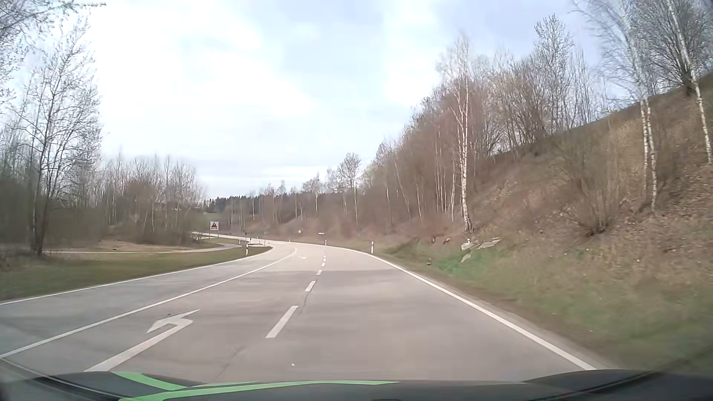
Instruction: Follow the waypoints while adhering to traffic rules and regulations
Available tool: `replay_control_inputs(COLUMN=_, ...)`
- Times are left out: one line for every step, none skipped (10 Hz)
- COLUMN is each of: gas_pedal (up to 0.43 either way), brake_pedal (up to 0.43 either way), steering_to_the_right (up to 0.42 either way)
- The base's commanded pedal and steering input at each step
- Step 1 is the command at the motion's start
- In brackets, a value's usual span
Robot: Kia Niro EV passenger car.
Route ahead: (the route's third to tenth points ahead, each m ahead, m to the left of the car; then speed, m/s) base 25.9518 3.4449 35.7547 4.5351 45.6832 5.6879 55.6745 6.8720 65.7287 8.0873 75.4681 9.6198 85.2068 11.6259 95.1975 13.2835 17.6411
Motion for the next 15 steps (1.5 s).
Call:
replay_control_inputs(gas_pedal=0.087, brake_pedal=0.0, steering_to_the_right=-0.003)
replay_control_inputs(gas_pedal=0.13, brake_pedal=0.0, steering_to_the_right=-0.003)
replay_control_inputs(gas_pedal=0.157, brake_pedal=0.0, steering_to_the_right=-0.003)
replay_control_inputs(gas_pedal=0.169, brake_pedal=0.0, steering_to_the_right=-0.004)
replay_control_inputs(gas_pedal=0.169, brake_pedal=0.0, steering_to_the_right=-0.005)
replay_control_inputs(gas_pedal=0.169, brake_pedal=0.0, steering_to_the_right=-0.005)
replay_control_inputs(gas_pedal=0.169, brake_pedal=0.0, steering_to_the_right=-0.005)
replay_control_inputs(gas_pedal=0.169, brake_pedal=0.0, steering_to_the_right=-0.005)
replay_control_inputs(gas_pedal=0.169, brake_pedal=0.0, steering_to_the_right=-0.005)
replay_control_inputs(gas_pedal=0.169, brake_pedal=0.0, steering_to_the_right=-0.005)
replay_control_inputs(gas_pedal=0.169, brake_pedal=0.0, steering_to_the_right=-0.005)
replay_control_inputs(gas_pedal=0.169, brake_pedal=0.0, steering_to_the_right=-0.005)
replay_control_inputs(gas_pedal=0.169, brake_pedal=0.0, steering_to_the_right=-0.006)
replay_control_inputs(gas_pedal=0.169, brake_pedal=0.0, steering_to_the_right=-0.009)
replay_control_inputs(gas_pedal=0.169, brake_pedal=0.0, steering_to_the_right=-0.011)
